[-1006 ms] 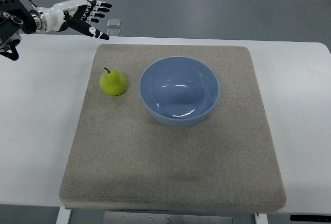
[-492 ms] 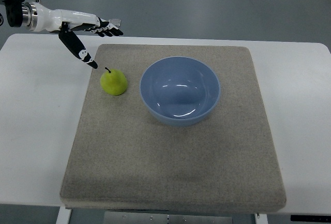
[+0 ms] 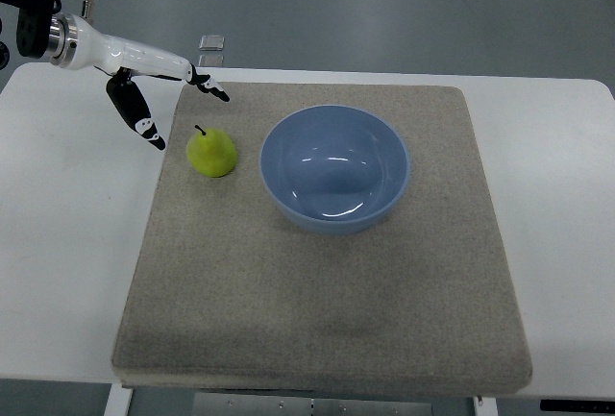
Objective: Place pear in bowl with left hand
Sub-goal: 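Move the open left hand down over the green pear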
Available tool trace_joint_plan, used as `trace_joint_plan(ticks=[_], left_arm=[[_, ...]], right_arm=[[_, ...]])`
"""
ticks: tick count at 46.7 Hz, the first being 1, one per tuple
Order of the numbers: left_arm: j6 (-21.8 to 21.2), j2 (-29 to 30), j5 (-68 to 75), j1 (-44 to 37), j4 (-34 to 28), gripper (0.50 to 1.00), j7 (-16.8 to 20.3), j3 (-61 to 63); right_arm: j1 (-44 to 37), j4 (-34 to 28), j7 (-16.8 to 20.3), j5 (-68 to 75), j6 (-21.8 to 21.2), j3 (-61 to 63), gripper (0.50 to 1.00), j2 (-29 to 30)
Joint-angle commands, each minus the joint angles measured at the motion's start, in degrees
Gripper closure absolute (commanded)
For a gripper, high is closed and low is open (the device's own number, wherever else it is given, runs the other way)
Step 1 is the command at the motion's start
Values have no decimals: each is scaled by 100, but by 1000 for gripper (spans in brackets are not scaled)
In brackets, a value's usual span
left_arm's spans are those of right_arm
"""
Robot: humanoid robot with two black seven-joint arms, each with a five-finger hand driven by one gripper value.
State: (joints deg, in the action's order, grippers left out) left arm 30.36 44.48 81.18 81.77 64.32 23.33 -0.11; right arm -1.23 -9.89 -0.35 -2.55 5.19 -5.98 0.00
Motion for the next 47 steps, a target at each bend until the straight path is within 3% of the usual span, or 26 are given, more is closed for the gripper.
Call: trace_joint_plan(ticks=[1,4,6,11,17,31,47], left_arm=[[-117,-53,74,-21,2,566,4,20],[-144,-71,135,-30,2,572,4,29],[-144,-97,258,-56,2,604,13,38],[-398,-150,837,-109,-7,611,74,64],[-820,-273,1093,-293,-51,583,145,90],[-891,-387,1418,-434,-86,579,163,126],[-1146,-624,1436,-619,-499,536,154,134]], right_arm=[[0,5,0,0,0,0,576,0],[0,5,0,0,0,0,576,0],[0,5,0,0,0,0,576,0],[0,5,0,0,0,0,576,0],[0,5,0,0,0,0,576,0],[0,5,0,0,0,0,576,0],[0,-4,0,0,0,0,576,0]])
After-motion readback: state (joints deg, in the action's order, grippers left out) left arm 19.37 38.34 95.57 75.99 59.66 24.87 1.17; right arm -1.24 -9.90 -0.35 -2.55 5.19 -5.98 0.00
